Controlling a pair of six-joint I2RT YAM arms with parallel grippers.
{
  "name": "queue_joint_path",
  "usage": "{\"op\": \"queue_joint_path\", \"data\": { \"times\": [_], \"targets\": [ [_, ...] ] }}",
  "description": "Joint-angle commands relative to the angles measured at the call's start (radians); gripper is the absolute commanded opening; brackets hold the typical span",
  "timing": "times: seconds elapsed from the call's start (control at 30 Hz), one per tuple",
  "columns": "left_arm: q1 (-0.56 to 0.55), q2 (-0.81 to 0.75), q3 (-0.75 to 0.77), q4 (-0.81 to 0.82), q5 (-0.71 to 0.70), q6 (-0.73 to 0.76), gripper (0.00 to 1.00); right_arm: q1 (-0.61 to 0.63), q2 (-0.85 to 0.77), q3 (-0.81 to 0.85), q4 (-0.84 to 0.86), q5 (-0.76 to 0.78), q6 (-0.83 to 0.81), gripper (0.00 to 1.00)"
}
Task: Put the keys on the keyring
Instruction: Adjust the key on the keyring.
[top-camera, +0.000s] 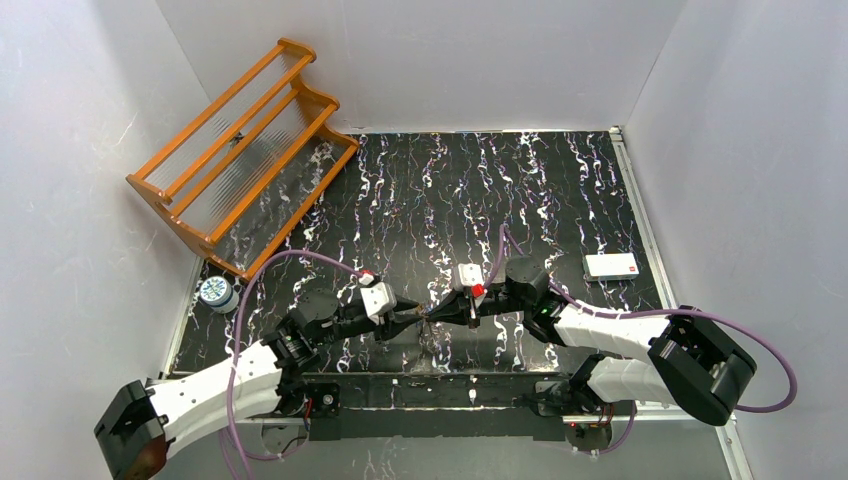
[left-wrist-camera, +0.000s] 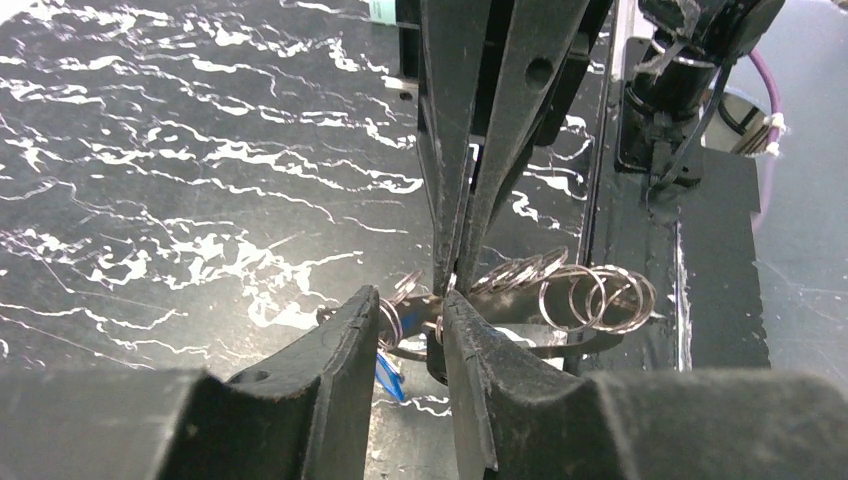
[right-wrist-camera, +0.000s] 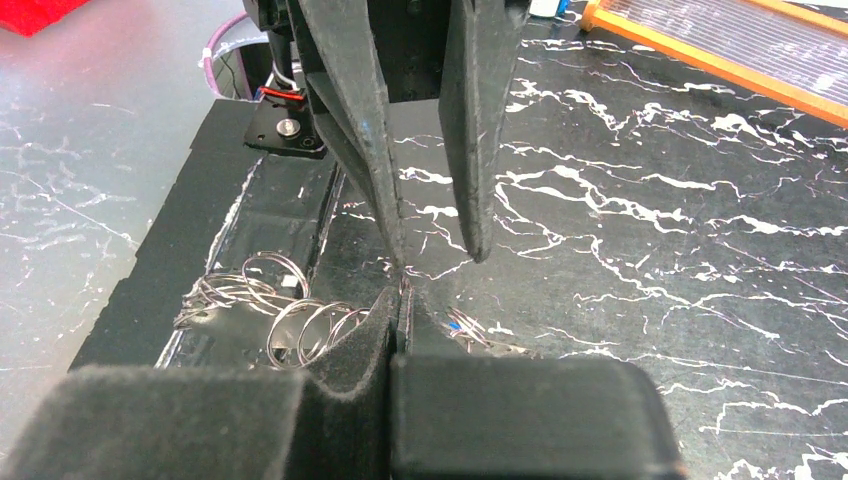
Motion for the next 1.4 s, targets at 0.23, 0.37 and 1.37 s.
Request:
{"op": "queue_joint_path", "data": {
  "times": [0.23,0.37,1.37],
  "targets": [
    [-0.003,0.081,0.021,0.021,0.069,0.012,0.27,0.005,-0.026,0.05,0.054,-0.02,-0.008,0.01],
    [-0.003,0.105,0.027,0.041,0.073,0.015,0.25,0.004,-0.019,0.054,0.054,-0.022,-0.008,0.01],
    [-0.003,0.053,0.136,-0.196,-0.029,0.075,0.0,0.005,-0.101,0.104,-0.127,0.08,-0.08,0.52]
  ]
}}
